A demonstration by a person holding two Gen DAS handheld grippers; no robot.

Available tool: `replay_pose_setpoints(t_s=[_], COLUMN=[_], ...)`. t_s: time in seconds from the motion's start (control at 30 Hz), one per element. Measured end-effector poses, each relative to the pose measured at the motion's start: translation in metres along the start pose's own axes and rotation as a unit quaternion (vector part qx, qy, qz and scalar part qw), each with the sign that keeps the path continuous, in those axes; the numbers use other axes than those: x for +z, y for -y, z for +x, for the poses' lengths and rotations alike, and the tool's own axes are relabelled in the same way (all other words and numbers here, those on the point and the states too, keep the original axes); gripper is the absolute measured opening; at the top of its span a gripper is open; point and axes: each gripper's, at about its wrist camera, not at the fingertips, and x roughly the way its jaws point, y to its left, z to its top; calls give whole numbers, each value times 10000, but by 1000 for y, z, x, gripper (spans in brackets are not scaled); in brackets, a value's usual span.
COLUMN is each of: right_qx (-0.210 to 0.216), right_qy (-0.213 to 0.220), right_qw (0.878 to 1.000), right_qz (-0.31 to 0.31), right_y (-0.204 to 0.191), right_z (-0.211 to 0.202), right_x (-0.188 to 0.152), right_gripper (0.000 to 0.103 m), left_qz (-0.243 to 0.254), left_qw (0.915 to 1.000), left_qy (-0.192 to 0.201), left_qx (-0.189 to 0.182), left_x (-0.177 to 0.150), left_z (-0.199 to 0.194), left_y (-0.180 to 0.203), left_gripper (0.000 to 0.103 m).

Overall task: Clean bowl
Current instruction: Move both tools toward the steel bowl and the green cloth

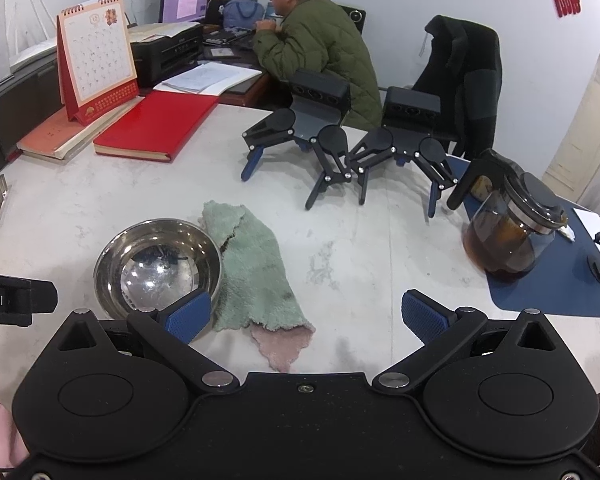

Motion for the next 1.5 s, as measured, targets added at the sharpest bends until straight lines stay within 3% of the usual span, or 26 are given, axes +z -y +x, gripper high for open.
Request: replay_pose_setpoints(t_s=[0.37, 0.77, 0.87, 1.0, 1.2, 1.4, 1.5], right_qx=[-297, -249, -156, -182, -435, -408, -288], right_qy=[-390, -550, -292, 707, 544, 903, 1331], right_qw=[9985, 9980, 9994, 9972, 9971, 9945, 9898], right_qz=[-237, -205, -104, 164, -291, -338, -412], right_y=[-2, 0, 8, 26, 30, 33, 35], right_z=[12, 17, 10, -16, -14, -31, -36], right_x=[0, -2, 1, 3, -4, -1, 4], right_gripper=[103, 103, 103, 103, 103, 103, 103], left_qz=[-96, -65, 195, 428, 624, 842, 780], left_qw=[9995, 9992, 9991, 9984, 9974, 9954, 9958], left_qy=[-195, -314, -332, -218, -289, -429, -468], left_qx=[209, 239, 183, 300, 210, 133, 73], left_x=[1, -5, -8, -12, -15, -15, -13], left_z=[10, 16, 28, 45, 61, 72, 75], left_y=[-11, -16, -17, -18, -22, -24, -25], left_gripper=[102, 102, 102, 102, 102, 102, 102])
